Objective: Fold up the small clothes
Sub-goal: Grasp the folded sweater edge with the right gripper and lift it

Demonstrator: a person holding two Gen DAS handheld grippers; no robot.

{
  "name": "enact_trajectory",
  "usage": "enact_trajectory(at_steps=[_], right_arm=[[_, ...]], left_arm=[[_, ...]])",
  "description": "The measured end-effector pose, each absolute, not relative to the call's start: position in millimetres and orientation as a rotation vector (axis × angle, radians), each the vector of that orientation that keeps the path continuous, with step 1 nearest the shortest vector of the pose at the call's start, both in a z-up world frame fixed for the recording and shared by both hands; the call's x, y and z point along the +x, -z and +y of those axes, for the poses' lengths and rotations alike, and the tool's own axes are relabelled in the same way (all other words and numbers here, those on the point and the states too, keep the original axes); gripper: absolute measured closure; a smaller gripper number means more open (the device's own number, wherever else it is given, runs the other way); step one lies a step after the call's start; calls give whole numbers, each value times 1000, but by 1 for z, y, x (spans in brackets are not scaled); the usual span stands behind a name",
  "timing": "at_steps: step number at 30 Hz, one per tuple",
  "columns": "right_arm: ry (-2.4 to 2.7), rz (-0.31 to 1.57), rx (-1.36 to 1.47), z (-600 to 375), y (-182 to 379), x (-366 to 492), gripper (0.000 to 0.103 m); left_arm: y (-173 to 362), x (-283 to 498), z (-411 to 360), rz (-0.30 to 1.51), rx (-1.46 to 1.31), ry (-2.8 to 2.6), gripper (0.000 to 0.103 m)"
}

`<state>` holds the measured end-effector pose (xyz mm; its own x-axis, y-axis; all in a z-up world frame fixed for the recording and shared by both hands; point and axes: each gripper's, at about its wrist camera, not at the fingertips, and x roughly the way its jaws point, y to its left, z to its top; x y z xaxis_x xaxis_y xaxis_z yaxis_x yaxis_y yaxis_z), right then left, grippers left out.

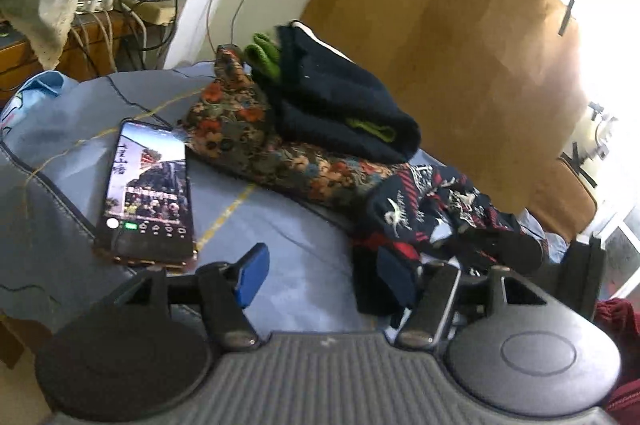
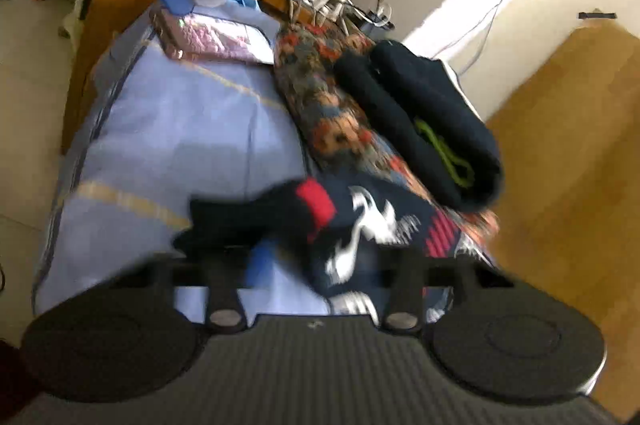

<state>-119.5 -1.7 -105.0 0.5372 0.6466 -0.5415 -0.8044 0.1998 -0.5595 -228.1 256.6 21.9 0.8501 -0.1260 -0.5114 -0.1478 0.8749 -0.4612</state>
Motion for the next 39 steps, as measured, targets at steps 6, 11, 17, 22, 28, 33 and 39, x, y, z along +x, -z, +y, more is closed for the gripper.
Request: enact_trajectory(at_steps=[6,11,17,22,28,33,39], right_arm=[[-916,244,-478,-41,2,-44,94],[-579,213,-175,-153,-83,51,94],[-268,282,217,-339,-87,105,94],[-169,497,459,-425,-7,119,94],[-176,504,693,-474,49,109,94],[-107,468,811,-499,72,92,91],[-81,466,850,-500,68,94,94]], left_arm=[[-30,-209,250,560,-493,20,42],[-44,-153,211,561,-433,148,41],[-59,-62,143,568,-346,310,34],[-52,50,78,677,-339,395,34],[-26,153,10,777,-390,448,43],[12,197,-42,856,-273,448,77],[26,183,-62,787,-114,418,78]])
